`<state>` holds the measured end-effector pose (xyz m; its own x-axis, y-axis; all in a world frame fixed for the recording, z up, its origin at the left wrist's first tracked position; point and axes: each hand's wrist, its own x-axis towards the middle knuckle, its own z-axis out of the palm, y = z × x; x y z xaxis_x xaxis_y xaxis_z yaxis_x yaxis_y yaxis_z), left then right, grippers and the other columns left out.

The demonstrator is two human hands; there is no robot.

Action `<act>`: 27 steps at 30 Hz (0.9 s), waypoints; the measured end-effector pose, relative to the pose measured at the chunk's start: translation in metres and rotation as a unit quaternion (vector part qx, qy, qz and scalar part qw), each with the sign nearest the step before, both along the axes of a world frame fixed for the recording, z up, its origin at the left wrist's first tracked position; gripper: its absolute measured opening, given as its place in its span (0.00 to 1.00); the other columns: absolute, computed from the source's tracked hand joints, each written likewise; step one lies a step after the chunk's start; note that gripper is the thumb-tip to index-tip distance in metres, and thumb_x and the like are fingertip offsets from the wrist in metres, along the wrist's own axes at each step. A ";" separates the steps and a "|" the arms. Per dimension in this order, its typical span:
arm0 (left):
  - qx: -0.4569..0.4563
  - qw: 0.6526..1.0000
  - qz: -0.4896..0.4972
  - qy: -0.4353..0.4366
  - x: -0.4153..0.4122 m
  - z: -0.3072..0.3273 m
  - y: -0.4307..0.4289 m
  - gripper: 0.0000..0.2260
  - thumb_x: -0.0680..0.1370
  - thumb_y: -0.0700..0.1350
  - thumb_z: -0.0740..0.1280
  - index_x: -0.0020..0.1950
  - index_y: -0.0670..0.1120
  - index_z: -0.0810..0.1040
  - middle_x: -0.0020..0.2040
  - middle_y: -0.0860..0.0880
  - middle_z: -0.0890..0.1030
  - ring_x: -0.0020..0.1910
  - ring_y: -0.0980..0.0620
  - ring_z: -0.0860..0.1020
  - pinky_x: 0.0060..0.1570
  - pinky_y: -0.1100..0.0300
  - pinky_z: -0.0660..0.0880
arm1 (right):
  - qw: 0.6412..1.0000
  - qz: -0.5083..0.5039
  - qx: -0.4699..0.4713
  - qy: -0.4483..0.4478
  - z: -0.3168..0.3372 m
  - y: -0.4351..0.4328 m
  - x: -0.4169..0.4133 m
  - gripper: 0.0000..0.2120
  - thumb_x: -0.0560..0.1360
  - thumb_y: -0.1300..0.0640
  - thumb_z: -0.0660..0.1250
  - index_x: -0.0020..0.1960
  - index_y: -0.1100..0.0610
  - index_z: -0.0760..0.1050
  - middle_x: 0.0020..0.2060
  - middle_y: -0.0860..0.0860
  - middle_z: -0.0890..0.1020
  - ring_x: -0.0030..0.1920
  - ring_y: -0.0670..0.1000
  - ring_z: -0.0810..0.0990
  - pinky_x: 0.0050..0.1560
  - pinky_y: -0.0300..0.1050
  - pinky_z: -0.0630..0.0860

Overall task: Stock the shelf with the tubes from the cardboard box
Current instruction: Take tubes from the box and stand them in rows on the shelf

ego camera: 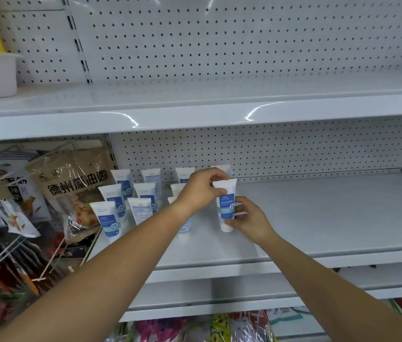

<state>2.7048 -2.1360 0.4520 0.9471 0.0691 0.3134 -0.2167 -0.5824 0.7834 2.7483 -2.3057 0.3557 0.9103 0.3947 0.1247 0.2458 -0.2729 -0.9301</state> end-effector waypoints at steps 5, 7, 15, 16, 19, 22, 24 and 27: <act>0.025 1.000 0.008 0.016 0.005 -0.008 -0.006 0.14 0.72 0.32 0.73 0.52 0.49 0.81 0.50 0.51 0.83 0.48 0.55 0.80 0.50 0.66 0.76 | 1.000 -0.006 0.004 0.002 -0.008 -0.002 -0.001 0.23 0.67 0.63 0.77 0.57 0.46 0.75 0.48 0.50 0.82 0.47 0.49 0.82 0.49 0.42 0.79; 0.026 0.999 0.009 0.021 0.005 -0.010 -0.006 0.14 0.72 0.32 0.72 0.53 0.48 0.81 0.50 0.51 0.82 0.49 0.55 0.79 0.48 0.69 0.74 | 1.000 -0.006 0.005 0.007 -0.011 -0.002 -0.002 0.23 0.68 0.63 0.77 0.56 0.46 0.74 0.48 0.50 0.82 0.47 0.49 0.82 0.48 0.41 0.78; 0.049 0.998 0.008 0.031 0.007 -0.016 -0.005 0.13 0.73 0.33 0.72 0.53 0.47 0.81 0.49 0.53 0.81 0.49 0.55 0.79 0.50 0.64 0.75 | 1.000 -0.005 0.001 0.012 -0.023 0.004 0.002 0.23 0.68 0.62 0.77 0.59 0.48 0.74 0.50 0.50 0.82 0.49 0.51 0.83 0.53 0.47 0.80; 0.053 0.998 0.007 0.035 0.008 -0.018 -0.004 0.13 0.73 0.33 0.72 0.54 0.47 0.81 0.50 0.53 0.82 0.50 0.55 0.79 0.49 0.64 0.75 | 1.000 -0.007 0.003 0.014 -0.025 0.005 0.002 0.23 0.68 0.62 0.77 0.59 0.48 0.74 0.50 0.50 0.82 0.49 0.51 0.83 0.53 0.47 0.80; 0.052 0.998 0.006 0.040 0.008 -0.022 -0.004 0.14 0.73 0.33 0.72 0.54 0.48 0.81 0.49 0.54 0.81 0.50 0.55 0.79 0.50 0.64 0.75 | 1.000 -0.009 0.006 0.021 -0.030 0.006 0.002 0.23 0.68 0.62 0.77 0.59 0.50 0.74 0.51 0.51 0.82 0.49 0.51 0.83 0.53 0.47 0.80; 0.058 0.997 0.006 0.044 0.008 -0.023 -0.006 0.13 0.74 0.33 0.72 0.54 0.48 0.80 0.51 0.52 0.81 0.52 0.53 0.79 0.53 0.60 0.77 | 1.000 -0.009 0.014 0.024 -0.031 0.007 0.002 0.23 0.69 0.63 0.76 0.59 0.51 0.73 0.51 0.51 0.81 0.49 0.52 0.83 0.52 0.44 0.79; 0.067 0.997 0.003 0.048 0.010 -0.023 -0.007 0.13 0.74 0.34 0.72 0.55 0.48 0.80 0.53 0.51 0.82 0.53 0.52 0.80 0.54 0.57 0.78 | 1.000 -0.010 0.013 0.023 -0.031 0.007 0.002 0.22 0.69 0.63 0.76 0.58 0.50 0.73 0.51 0.51 0.81 0.49 0.51 0.83 0.51 0.43 0.79; 0.068 0.996 -0.004 0.054 0.010 -0.024 -0.006 0.14 0.74 0.34 0.71 0.54 0.50 0.79 0.53 0.50 0.81 0.53 0.50 0.80 0.56 0.54 0.78 | 1.000 -0.006 0.005 0.023 -0.031 0.006 0.000 0.22 0.70 0.62 0.76 0.59 0.50 0.72 0.51 0.48 0.81 0.49 0.49 0.83 0.52 0.43 0.79</act>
<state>2.7145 -2.1418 0.4281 0.9761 0.0256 0.2159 -0.1407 -0.6828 0.7170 2.7485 -2.3000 0.3250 0.9201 0.3821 0.0857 0.1987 -0.2671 -0.9430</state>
